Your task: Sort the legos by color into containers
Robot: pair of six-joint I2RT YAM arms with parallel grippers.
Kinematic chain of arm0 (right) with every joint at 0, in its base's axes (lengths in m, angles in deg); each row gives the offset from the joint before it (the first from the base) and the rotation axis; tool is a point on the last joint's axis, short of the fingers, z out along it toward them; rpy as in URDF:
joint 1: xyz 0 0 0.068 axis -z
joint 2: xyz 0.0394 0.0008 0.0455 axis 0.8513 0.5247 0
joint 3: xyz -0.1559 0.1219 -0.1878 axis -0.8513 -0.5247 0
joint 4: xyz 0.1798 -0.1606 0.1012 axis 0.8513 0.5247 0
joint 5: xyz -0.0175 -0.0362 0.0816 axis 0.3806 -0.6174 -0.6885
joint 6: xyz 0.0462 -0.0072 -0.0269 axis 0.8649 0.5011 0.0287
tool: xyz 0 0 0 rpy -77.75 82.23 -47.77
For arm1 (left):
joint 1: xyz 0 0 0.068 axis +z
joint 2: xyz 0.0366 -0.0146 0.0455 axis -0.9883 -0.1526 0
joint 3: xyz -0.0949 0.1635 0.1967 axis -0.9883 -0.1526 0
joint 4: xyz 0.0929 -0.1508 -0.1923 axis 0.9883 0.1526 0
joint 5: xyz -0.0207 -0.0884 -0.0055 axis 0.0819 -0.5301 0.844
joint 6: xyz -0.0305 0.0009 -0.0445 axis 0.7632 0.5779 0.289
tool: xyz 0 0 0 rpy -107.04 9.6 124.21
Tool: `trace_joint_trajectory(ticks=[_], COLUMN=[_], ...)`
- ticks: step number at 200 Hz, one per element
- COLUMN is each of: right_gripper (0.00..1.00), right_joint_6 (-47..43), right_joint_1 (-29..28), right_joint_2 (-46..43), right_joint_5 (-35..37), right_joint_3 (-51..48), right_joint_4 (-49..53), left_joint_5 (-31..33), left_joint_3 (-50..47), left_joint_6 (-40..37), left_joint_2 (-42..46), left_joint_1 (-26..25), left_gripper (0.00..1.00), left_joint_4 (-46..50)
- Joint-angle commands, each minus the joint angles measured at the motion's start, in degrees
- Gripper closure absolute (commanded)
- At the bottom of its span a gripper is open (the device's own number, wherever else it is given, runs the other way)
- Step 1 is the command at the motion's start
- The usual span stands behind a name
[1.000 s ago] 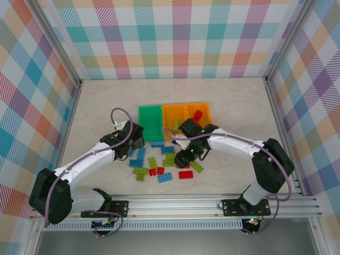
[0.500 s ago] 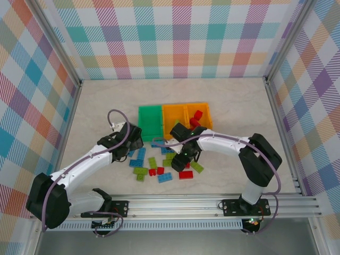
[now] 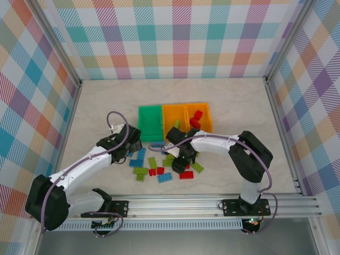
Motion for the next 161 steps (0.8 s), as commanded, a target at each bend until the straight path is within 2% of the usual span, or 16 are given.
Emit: trace_joint_trajectory(ticks=[1,78,113,135,161], right_gripper=[0.42,0.74,0.75,0.75,0.75], right_joint_6=[-1.0,1.9,5.2,10.0,11.5], right_joint_1=[-0.3,-0.3,1.3,5.9,10.9], right_joint_2=[0.8,-5.0,-9.2,-11.8,-13.2], right_joint_5=[1.4,0.6,-1.1,-2.9,-4.7], right_joint_3=[-0.2,-1.4,-1.1,0.0,2.9], right_joint_4=[1.2,-1.5,-2.6,-2.8,-1.3], left_joint_5=[0.7,-0.1,-1.4,-3.9,-5.8], left_joint_3=[-0.5,-0.5,-0.1,0.2,0.9], left_joint_6=[1.1,1.4,1.7,1.6,0.6], left_joint_2=[1.3,0.0,-3.9,-6.2,-9.2], left_joint_1=[0.5,0.8,1.4,1.9,2.4], left_gripper=[0.00,0.00,0.00,0.00,0.00], left_joint_4=[1.6,1.6,3.4,3.6,3.0])
